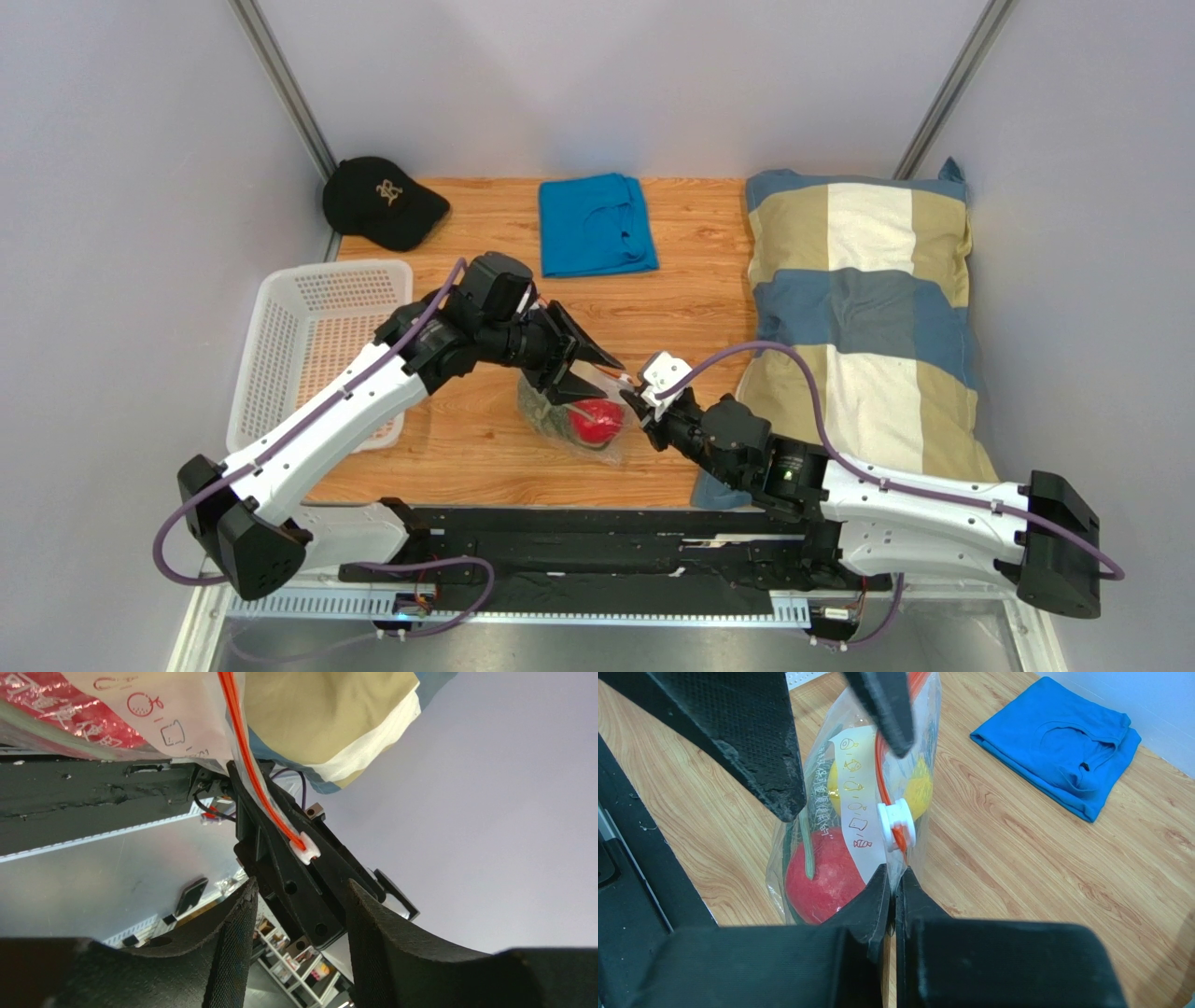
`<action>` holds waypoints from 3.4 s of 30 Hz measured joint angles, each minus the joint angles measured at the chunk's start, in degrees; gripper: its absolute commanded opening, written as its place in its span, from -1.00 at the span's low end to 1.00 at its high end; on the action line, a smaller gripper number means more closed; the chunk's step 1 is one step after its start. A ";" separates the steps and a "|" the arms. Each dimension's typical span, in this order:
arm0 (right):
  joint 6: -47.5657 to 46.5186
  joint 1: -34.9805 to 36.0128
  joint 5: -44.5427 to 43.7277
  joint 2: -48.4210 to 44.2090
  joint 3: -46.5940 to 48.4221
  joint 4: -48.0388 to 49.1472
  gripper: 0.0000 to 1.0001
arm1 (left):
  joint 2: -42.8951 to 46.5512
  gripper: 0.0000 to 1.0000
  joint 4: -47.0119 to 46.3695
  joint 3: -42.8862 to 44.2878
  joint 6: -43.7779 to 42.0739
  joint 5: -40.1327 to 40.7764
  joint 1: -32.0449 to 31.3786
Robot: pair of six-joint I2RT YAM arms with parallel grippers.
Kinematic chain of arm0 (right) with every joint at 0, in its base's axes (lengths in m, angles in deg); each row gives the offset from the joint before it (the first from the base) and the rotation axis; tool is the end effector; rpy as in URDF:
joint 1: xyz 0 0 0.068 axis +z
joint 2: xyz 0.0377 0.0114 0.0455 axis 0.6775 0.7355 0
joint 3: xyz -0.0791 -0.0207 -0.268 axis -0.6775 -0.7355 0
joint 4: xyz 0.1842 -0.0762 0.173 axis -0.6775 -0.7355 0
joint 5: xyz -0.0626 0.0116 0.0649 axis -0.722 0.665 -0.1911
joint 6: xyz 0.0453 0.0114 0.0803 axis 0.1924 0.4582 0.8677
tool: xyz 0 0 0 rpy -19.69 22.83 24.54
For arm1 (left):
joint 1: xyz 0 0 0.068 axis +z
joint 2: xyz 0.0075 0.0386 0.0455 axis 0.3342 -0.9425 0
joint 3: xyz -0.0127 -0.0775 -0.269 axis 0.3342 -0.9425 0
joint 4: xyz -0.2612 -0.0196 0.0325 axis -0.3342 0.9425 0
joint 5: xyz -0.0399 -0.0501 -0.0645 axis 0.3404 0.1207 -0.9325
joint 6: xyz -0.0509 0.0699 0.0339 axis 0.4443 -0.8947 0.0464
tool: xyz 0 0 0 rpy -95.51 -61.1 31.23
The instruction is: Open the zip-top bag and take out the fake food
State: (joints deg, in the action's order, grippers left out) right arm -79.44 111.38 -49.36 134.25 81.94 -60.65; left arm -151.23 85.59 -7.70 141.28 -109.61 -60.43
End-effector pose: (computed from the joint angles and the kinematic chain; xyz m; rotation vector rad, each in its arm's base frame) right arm 0.1224 0.2299 0.2585 -0.8495 1.5734 0.4654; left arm 0.1862 -0.2115 0.3262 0.9123 -2.5937 1.3438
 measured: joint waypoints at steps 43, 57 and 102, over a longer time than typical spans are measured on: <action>-4.85 0.00 -0.02 0.04 0.94 -1.88 -1.00 | -8.28 -0.28 4.15 6.08 -0.31 0.17 -1.51; -8.50 0.00 -0.50 0.74 1.73 -1.97 -1.00 | -8.63 -0.46 4.07 7.19 -0.37 0.76 -1.88; -6.91 -2.75 5.20 -5.22 2.49 -5.55 -1.00 | -12.57 -1.00 5.66 10.93 -4.07 3.43 -1.20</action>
State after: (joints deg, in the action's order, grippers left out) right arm -86.35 108.62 -44.16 129.03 84.43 -66.20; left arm -163.80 91.25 3.23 137.21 -106.17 -61.63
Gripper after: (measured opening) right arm 0.014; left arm 0.029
